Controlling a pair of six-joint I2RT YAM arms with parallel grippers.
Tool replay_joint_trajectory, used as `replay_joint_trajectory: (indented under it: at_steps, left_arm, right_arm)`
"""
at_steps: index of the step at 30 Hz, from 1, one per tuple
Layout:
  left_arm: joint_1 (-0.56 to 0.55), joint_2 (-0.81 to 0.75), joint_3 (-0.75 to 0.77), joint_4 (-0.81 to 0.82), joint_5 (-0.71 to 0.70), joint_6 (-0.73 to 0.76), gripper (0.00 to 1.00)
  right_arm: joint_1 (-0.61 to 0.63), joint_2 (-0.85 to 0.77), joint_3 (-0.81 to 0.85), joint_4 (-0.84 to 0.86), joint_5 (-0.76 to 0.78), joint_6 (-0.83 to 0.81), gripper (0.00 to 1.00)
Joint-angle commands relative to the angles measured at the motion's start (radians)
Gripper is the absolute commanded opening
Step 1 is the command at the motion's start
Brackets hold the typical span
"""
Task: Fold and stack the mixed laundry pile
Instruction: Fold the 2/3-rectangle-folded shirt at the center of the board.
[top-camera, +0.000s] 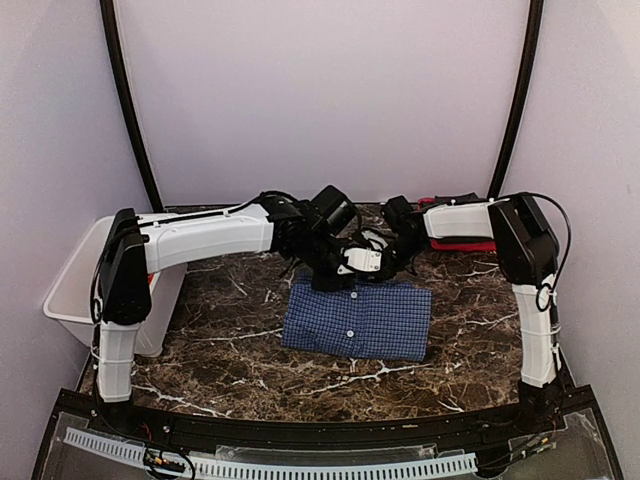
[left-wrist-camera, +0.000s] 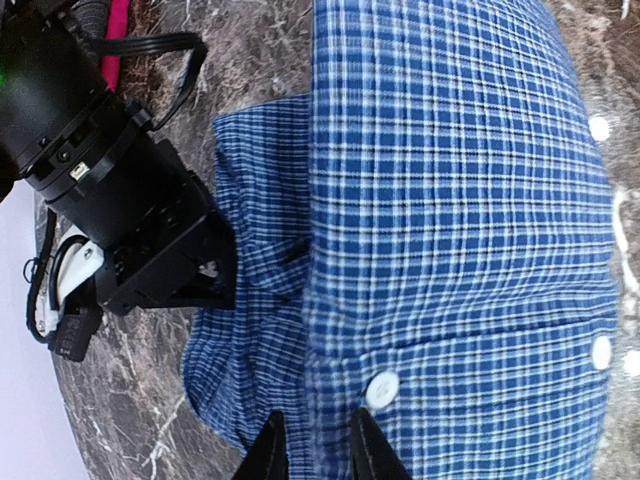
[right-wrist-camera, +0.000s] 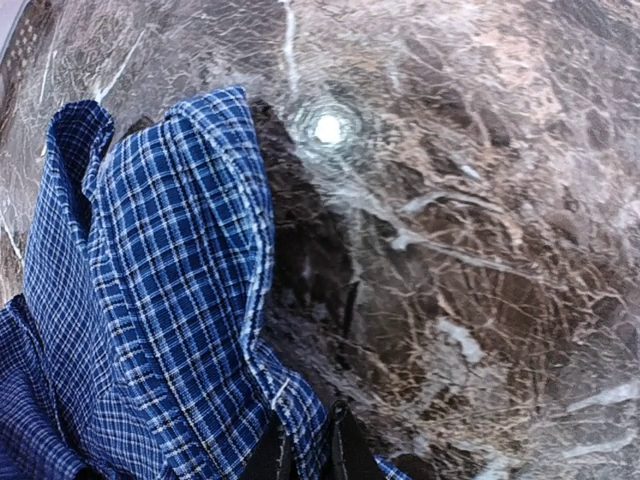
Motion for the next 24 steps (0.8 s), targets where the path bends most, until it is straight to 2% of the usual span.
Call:
replay_joint_trajectory:
  at_steps: [1, 5, 8, 12, 15, 19, 21, 24]
  left_arm:
    - [0.029, 0.041, 0.012, 0.146, -0.057, 0.115, 0.23]
    - [0.064, 0.083, 0.029, 0.220, -0.119, 0.131, 0.27]
    - [0.081, 0.082, 0.056, 0.196, -0.172, 0.098, 0.29]
    - [0.092, 0.011, 0.052, 0.120, -0.109, -0.107, 0.36]
    - [0.091, -0.097, -0.090, 0.149, 0.026, -0.247, 0.38]
    - [0.087, -0.211, -0.352, 0.309, 0.198, -0.432, 0.38]
    - [0.082, -0.234, -0.450, 0.384, 0.216, -0.489, 0.38]
    - [0.077, -0.236, -0.552, 0.408, 0.220, -0.541, 0.37]
  right_arm:
    - [0.019, 0.006, -0.016, 0.000, -0.045, -0.017, 0.12]
    - [0.018, -0.006, -0.005, -0.016, -0.011, -0.015, 0.13]
    - [0.008, -0.030, 0.017, -0.041, 0.053, -0.002, 0.19]
    - [-0.007, -0.093, 0.042, -0.032, 0.059, 0.009, 0.24]
    - [-0.006, -0.111, 0.072, -0.020, 0.039, 0.012, 0.24]
    - [0.001, -0.090, 0.088, -0.006, -0.043, 0.015, 0.24]
    - [0.015, -0.067, 0.082, 0.000, -0.081, 0.010, 0.23]
    - [0.045, -0.012, 0.072, -0.004, -0.089, -0.002, 0.20]
